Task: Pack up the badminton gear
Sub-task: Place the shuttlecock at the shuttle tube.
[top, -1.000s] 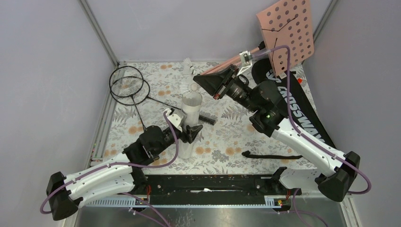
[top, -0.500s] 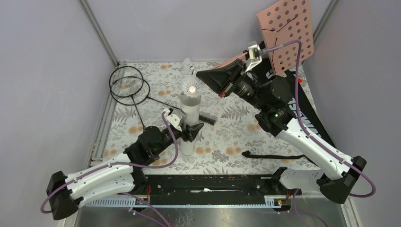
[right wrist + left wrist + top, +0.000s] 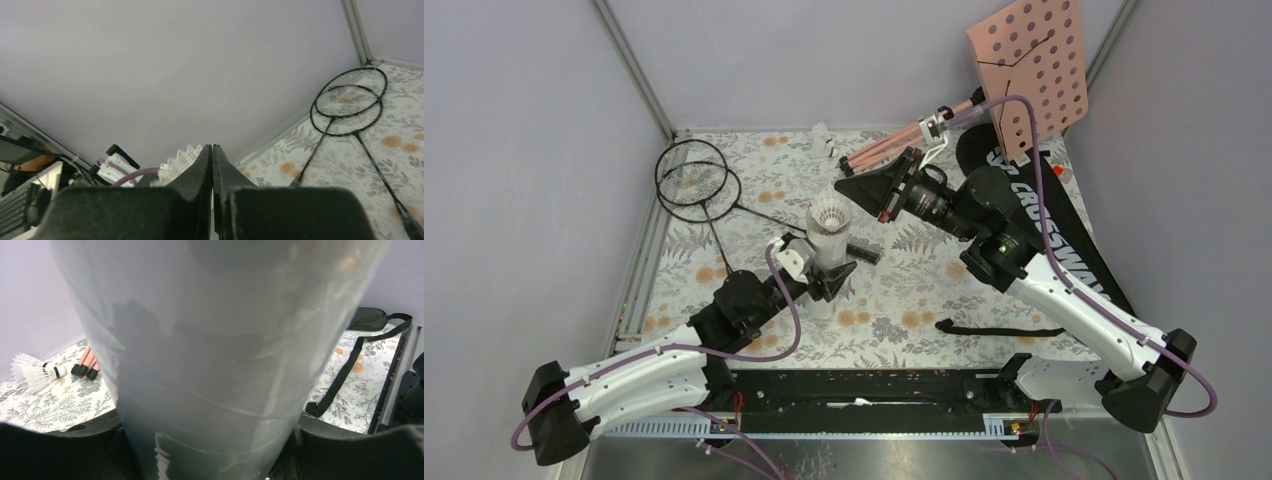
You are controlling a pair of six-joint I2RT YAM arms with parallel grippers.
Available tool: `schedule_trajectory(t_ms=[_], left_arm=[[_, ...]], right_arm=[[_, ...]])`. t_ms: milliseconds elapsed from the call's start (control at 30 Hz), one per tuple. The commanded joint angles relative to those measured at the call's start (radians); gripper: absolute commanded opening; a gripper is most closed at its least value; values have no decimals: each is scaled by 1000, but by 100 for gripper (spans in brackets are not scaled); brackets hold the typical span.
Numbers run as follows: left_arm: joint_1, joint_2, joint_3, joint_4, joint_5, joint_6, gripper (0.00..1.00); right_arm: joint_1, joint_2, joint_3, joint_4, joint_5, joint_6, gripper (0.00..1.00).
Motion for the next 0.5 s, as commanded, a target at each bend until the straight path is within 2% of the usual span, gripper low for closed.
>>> schedule_trajectory(t_ms=[0, 200, 300, 367, 467], left_arm=[[0, -31, 15, 99, 51, 20, 50], [0, -38, 19, 61, 103, 36, 50], [0, -37, 20, 57, 102, 37, 50], [0, -35, 20, 54, 103, 41, 50], [0, -34, 25, 39, 108, 52, 50]], right_arm=[[9, -42, 38, -156, -24, -178, 1], [10, 0, 176, -434, -91, -348, 23], [9, 3, 227, -523, -81, -417, 45], [9, 8, 269, -592, -68, -463, 56], [9, 24, 352, -725, -33, -546, 63]])
